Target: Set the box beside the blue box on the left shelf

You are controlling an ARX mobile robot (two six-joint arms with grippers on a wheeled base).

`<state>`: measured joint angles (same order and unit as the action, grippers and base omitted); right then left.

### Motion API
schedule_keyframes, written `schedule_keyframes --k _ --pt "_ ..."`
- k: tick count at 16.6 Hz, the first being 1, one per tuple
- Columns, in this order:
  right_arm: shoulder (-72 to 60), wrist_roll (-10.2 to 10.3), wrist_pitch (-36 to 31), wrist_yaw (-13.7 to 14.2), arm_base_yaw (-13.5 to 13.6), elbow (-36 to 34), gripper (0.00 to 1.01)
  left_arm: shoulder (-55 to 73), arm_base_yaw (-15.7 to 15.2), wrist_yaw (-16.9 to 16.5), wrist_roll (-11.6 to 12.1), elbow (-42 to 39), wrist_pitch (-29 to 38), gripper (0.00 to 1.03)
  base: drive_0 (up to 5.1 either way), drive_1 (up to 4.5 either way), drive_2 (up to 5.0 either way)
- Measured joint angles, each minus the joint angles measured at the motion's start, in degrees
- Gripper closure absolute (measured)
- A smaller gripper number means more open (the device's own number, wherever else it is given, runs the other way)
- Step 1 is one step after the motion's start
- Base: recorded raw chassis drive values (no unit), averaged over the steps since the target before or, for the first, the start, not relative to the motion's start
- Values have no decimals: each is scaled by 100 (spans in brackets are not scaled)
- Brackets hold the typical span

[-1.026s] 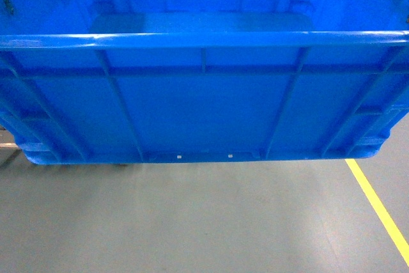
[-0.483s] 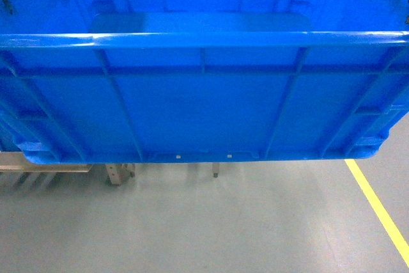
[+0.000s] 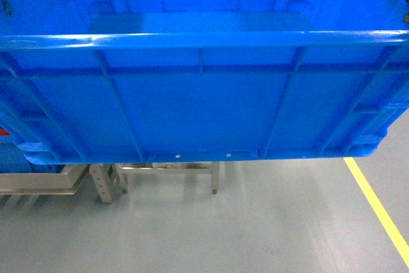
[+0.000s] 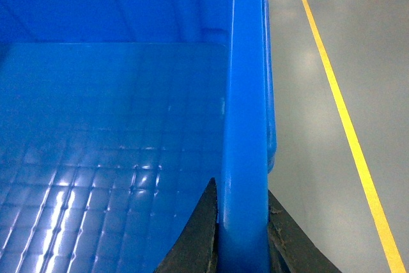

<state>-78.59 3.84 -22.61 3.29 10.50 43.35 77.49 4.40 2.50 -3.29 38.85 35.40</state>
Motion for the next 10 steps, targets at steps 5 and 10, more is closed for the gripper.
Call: schedule_keyframes --k 5,10 --pt "31 -2 28 15 0 0 92 -2 11 2 -2 0 -9 93 -483 249 249" --pt "31 0 28 11 0 0 92 -2 11 4 0 0 2 93 -497 234 234"
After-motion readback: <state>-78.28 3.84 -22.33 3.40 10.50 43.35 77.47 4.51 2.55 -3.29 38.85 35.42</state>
